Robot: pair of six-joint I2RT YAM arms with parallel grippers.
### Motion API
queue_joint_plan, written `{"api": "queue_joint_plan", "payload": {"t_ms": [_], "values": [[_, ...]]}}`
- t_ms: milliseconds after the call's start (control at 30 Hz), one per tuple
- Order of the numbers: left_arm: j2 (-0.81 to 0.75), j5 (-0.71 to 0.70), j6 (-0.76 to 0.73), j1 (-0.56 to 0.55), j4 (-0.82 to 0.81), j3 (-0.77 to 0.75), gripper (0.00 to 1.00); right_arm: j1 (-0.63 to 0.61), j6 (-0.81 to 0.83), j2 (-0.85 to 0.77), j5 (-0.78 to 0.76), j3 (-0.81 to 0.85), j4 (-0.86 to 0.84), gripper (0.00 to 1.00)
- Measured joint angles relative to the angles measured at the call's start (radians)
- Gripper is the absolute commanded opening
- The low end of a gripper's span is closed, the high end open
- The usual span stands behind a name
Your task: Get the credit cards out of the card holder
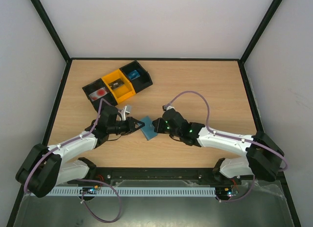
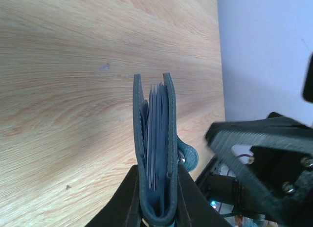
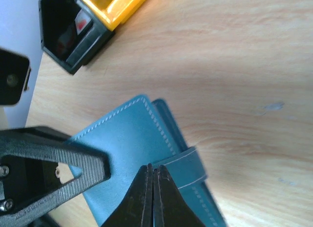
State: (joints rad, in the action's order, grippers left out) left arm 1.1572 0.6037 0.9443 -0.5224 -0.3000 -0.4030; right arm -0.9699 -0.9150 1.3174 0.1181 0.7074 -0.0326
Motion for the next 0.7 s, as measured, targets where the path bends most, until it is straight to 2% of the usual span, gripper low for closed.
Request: {"api": "queue_joint_plan", "payload": {"t_ms": [300, 600, 700], "values": [[0.000, -0.013, -0.022, 0.002, 0.058, 0.000, 0.03, 0.006, 0.037, -0.030, -0.138, -0.022, 0.064, 0.03], [0.000, -0.017, -0.042, 0.002, 0.092, 0.000, 0.03, -0.004, 0.068, -0.009, -0.006, -0.009, 0.035, 0.33], [0.000, -0.018, -0.044, 0.002, 0.097, -0.003, 0.03, -0.034, 0.069, 0.028, 0.018, 0.020, 0.035, 0.35]]}}
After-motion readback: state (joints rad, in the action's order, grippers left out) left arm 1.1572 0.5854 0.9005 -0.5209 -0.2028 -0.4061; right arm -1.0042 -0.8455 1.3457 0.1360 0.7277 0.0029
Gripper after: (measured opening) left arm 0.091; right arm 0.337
